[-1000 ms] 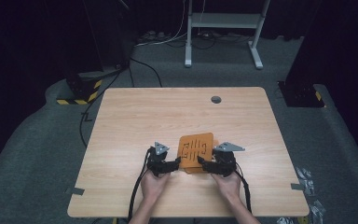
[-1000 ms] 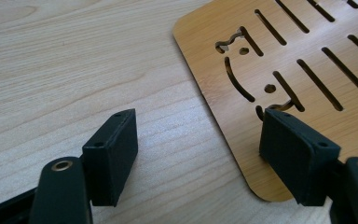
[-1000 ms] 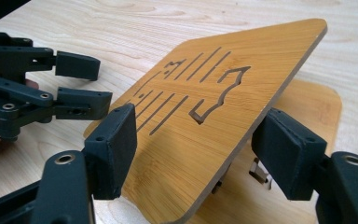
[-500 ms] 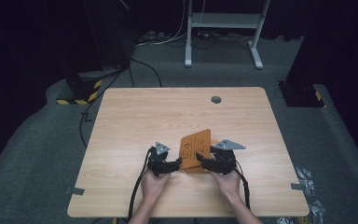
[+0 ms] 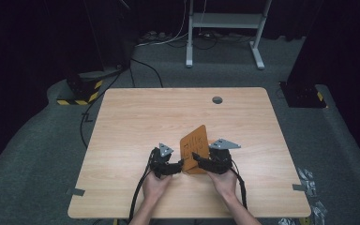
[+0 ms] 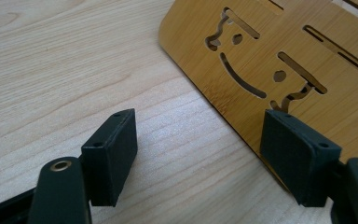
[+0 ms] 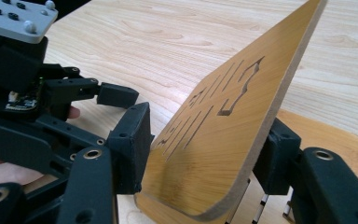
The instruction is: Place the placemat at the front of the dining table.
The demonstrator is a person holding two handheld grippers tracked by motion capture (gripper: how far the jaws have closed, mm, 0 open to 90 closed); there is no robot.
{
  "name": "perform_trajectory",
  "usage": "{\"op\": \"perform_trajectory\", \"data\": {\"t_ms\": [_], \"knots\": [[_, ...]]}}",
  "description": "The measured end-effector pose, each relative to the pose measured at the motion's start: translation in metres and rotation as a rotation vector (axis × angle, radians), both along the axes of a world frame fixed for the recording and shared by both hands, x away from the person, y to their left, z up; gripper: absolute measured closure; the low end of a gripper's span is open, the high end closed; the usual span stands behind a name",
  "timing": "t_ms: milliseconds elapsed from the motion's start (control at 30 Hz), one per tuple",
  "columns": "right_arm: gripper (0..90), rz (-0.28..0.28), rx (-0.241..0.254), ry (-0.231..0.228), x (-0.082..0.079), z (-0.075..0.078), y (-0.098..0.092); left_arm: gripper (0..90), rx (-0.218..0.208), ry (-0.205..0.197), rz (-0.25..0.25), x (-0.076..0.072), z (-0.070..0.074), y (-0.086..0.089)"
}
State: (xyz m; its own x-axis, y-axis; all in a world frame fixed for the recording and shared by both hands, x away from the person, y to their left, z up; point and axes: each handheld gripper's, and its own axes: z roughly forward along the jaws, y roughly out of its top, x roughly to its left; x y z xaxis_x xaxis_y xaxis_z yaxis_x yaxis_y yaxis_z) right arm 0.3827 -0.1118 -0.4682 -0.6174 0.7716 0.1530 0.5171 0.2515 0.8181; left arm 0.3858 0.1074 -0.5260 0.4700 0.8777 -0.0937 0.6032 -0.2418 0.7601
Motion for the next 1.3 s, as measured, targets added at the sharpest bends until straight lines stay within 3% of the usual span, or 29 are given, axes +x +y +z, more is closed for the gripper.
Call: {"op": "perform_trajectory", "data": {"t_ms": [667, 1067, 1300], "knots": [[58.6, 0.058, -0.010, 0.050, 0.006, -0.015, 0.026, 27.2, 0.032, -0.010, -0.005, -0.001, 0.000, -0.003], [73.0, 0.064, 0.025, 0.041, 0.007, -0.013, 0.024, 28.2, 0.053, -0.018, 0.010, -0.002, 0.000, -0.001], [79.6, 0.078, 0.041, 0.043, 0.008, -0.013, 0.025, 28.3, 0.028, -0.014, 0.043, -0.002, 0.000, 0.003]]}}
